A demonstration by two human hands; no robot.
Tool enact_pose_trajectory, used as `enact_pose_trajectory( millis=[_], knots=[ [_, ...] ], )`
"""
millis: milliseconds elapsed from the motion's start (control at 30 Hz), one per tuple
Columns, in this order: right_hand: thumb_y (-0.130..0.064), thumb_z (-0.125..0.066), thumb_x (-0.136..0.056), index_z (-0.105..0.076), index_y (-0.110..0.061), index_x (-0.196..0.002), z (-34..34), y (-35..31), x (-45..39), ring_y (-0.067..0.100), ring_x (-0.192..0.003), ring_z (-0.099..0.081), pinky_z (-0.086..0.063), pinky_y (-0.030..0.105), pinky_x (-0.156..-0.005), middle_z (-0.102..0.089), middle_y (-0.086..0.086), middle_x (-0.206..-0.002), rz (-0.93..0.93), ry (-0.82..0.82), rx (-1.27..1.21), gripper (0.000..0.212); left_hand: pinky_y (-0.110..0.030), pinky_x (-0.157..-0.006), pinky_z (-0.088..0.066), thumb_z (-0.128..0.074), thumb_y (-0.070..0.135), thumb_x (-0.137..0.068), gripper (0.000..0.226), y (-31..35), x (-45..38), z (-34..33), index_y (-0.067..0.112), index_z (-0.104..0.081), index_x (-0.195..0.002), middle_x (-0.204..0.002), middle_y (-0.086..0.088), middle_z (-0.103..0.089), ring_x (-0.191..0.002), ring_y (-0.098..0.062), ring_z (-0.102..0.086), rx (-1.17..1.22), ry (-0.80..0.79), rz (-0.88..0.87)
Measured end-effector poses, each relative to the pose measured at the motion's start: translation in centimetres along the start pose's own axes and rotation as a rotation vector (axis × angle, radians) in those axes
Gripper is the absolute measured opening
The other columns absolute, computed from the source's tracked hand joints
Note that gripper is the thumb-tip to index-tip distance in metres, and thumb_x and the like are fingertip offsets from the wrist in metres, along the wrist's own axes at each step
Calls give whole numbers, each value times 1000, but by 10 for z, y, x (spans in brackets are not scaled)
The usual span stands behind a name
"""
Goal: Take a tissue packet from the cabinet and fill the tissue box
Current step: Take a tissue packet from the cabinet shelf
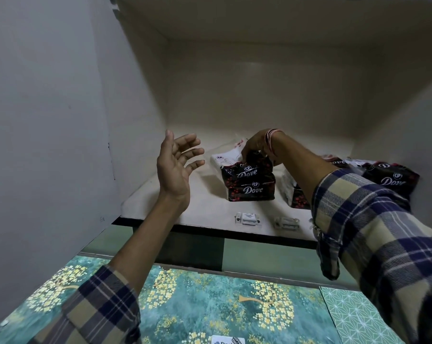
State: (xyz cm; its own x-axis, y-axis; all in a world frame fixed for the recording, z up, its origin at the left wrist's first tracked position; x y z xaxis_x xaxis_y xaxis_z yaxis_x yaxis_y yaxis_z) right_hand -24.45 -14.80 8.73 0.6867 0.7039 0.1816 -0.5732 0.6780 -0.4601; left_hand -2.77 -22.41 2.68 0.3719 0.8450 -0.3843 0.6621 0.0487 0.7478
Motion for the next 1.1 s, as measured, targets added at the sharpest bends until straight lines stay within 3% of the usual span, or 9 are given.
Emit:
enact_pose_trajectory(
  millis=[100,200,300,433,567,733,833,933,1100],
  knots=[
    [-14,-76,-82,-60,-7,-78,-1,2,-9,31,-108,-66,-53,44,-101,-66,11,-97,-15,-9,-71,18,-41,-82,-54,-42,55,-102,65,2,2,0,0,-68,-123,-107,-10,-73,-98,-25,-68,-13,-4,-5],
    [-12,-73,-78,-61,-6,-90,-1,8,-12,35,-103,-67,-51,45,-97,-68,15,-114,-58,-65,-222,17,-41,-81,-54,-41,54,-102,64,4,4,0,-1,-68,-123,-105,-11,-73,-97,-25,-68,-18,-9,-8],
    [-6,-61,-85,-58,-7,-88,8,1,-8,30,-86,-62,-52,41,-84,-64,13,-94,83,-90,-418,5,-39,-79,-54,-41,54,-102,62,7,5,1,1,-69,-120,-104,-10,-73,-96,-24,-68,-15,-7,-11],
    [0,-63,-80,-61,-10,-81,15,11,5,26,-79,-66,-57,42,-89,-66,11,-88,239,-124,-765,10,-39,-80,-54,-42,54,-102,60,7,9,1,3,-69,-119,-101,-9,-73,-95,-24,-68,-1,8,-13],
    [1,-61,-86,-65,-6,-78,3,28,44,24,-68,-71,-64,35,-73,-71,10,-77,393,-221,-1126,11,-37,-78,-55,-43,55,-101,61,1,16,1,3,-70,-119,-101,-9,-72,-95,-24,-68,24,22,-1],
    [-5,-60,-87,-71,2,-90,-45,56,94,34,-89,-70,-53,53,-99,-75,18,-89,478,-361,-1500,13,-35,-77,-55,-42,54,-101,60,-9,40,8,4,-70,-119,-104,-11,-71,-98,-26,-67,73,20,26],
    [-6,-59,-87,-73,3,-92,-86,72,115,35,-93,-71,-46,57,-106,-76,20,-93,513,-428,-1592,18,-33,-77,-55,-40,54,-102,59,-21,65,22,4,-69,-118,-104,-11,-71,-96,-24,-67,100,31,58],
    [-8,-73,-77,-66,6,-105,-138,93,130,38,-101,-65,-39,63,-110,-70,27,-104,480,-489,-1631,32,-30,-72,-55,-39,51,-104,57,-36,94,42,3,-69,-113,-101,-12,-70,-87,-20,-70,131,69,80],
    [2,-78,-76,-66,-3,-91,-223,131,146,29,-73,-70,-57,46,-83,-70,14,-80,466,-509,-1588,19,-30,-82,-57,-42,47,-104,55,-75,150,89,2,-73,-104,-93,-10,-74,-87,-20,-72,214,177,140]
  ],
)
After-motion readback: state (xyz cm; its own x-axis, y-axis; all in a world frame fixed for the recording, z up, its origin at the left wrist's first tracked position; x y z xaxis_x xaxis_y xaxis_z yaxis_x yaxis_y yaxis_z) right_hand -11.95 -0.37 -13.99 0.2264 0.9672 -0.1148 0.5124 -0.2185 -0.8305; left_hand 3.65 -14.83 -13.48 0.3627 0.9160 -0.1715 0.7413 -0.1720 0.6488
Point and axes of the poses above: each hand's wrist, its own x-axis away from the middle knuckle, its own z-axis out of the back of the hand, y = z × x, the point moved 7 cm from there along -x, towards the middle knuckle
